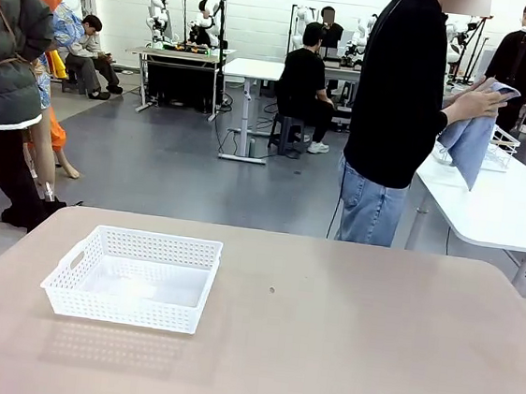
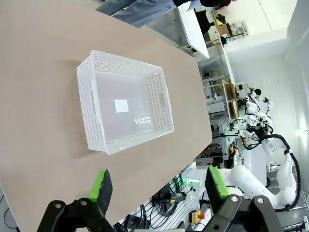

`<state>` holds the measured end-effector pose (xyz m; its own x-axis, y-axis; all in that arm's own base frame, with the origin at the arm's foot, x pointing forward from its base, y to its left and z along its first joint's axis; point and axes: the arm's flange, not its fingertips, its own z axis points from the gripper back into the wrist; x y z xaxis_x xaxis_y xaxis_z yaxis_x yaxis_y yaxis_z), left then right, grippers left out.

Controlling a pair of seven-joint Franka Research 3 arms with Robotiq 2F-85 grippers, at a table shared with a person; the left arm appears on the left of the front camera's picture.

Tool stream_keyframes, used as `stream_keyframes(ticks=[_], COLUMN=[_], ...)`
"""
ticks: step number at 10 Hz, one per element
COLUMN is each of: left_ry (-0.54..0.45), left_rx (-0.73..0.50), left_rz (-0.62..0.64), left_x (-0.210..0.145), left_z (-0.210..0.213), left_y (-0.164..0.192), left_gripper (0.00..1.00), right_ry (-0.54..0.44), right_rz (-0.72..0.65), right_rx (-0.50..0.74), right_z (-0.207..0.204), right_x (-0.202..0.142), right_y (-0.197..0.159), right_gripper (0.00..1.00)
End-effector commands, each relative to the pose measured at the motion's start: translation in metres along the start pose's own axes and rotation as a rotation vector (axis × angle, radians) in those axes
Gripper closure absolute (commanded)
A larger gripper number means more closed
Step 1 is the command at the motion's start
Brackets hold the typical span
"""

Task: Clean and organize the cups into the basket.
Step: Pick up the Organizing basket and move it to the center of the table, then pick up the Reusable plastic cup from the right side of the table and place it inside the Organizing basket.

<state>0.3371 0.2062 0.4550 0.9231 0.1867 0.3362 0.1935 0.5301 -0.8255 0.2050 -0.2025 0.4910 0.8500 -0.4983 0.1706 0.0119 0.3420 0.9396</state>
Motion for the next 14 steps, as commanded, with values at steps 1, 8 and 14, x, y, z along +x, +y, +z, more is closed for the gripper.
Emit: stream_keyframes(ticks=[1, 8, 14], left_ry=[-0.005, -0.005, -0.005], left_rx=[-0.002, -0.002, -0.002], left_rz=[-0.007, -0.007, -0.007], left_x=[0.0003, 0.0003, 0.0003], left_z=[0.0018, 0.0018, 0.0018], left_y=[-0.0004, -0.0004, -0.0004], left_gripper=[0.0, 0.0, 0.0], right_ry=[0.003, 0.003, 0.003], right_rz=[-0.001, -0.001, -0.001], right_rx=[0.018, 0.018, 0.018], right_z=[-0.0009, -0.0009, -0.0009], right_x=[0.0017, 0.0017, 0.0017], right_y=[-0.0004, -0.0004, -0.0004], right_gripper=[0.0, 0.0, 0.0])
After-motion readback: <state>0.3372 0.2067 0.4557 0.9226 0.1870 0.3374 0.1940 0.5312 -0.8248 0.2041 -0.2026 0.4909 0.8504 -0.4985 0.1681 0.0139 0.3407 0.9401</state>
